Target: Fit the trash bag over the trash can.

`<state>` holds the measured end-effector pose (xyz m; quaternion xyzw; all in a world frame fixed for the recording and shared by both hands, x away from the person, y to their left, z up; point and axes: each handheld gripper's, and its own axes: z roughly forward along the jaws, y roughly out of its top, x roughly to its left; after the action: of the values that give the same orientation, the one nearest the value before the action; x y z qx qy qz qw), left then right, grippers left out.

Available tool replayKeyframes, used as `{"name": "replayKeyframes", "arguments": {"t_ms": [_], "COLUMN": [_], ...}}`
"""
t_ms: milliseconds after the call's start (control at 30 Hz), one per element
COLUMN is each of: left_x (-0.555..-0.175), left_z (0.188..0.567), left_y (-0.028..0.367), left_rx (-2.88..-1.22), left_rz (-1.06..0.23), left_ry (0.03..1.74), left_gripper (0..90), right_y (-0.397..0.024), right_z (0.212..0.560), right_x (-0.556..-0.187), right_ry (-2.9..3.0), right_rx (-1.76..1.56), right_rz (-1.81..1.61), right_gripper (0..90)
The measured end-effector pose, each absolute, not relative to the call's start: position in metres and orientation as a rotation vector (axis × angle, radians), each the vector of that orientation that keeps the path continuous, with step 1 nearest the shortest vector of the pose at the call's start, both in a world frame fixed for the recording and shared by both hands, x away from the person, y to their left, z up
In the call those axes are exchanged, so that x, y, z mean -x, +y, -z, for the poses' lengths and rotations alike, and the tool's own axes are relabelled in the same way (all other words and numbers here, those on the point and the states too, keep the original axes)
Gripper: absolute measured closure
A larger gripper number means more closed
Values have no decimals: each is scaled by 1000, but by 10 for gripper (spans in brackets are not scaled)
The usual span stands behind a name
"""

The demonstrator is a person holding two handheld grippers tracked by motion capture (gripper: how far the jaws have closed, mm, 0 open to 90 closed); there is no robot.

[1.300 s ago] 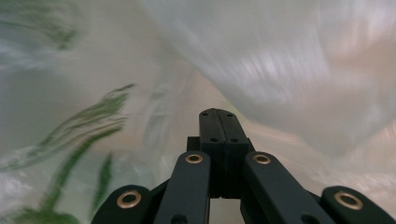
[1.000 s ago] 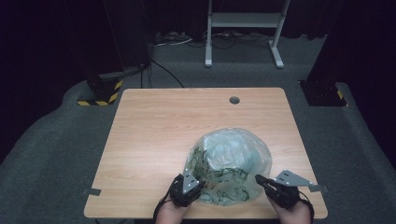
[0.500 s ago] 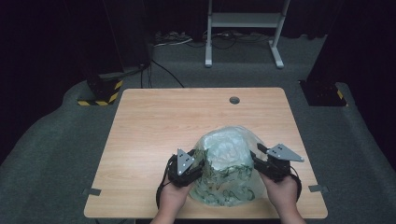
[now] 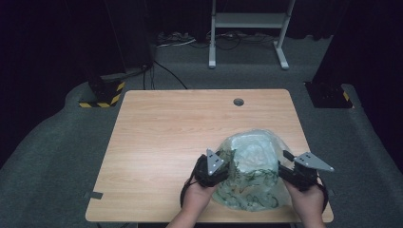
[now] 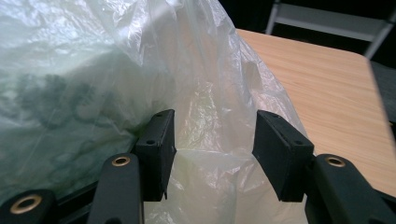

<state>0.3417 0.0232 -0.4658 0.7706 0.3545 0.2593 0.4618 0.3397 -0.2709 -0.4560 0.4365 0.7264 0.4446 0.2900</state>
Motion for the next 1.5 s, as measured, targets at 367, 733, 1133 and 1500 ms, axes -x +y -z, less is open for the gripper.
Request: {"name": "replayKeyframes", "arguments": {"t_ms": [367, 733, 1133, 1500], "left_x": [-356, -328, -303, -302], "left_z": [470, 475, 509, 522], "left_y": [-11, 81, 195, 223], "left_rx": [-1908, -1832, -1963, -2044], "left_rz": [-606, -615, -604, -532], "left_ry": [866, 911, 1157, 1243], "left_gripper": [393, 246, 105, 93], "right_y": [-311, -331, -354, -325], "right_z": [460, 440, 448, 454], "right_x": [-346, -322, -322, -363], "right_ry": [1892, 1820, 1994, 2290], "right_rx": [-1251, -1260, -1521, -1782], "right_rz": [-1158, -1170, -950, -523], "right_gripper": [466, 354, 315, 236]}}
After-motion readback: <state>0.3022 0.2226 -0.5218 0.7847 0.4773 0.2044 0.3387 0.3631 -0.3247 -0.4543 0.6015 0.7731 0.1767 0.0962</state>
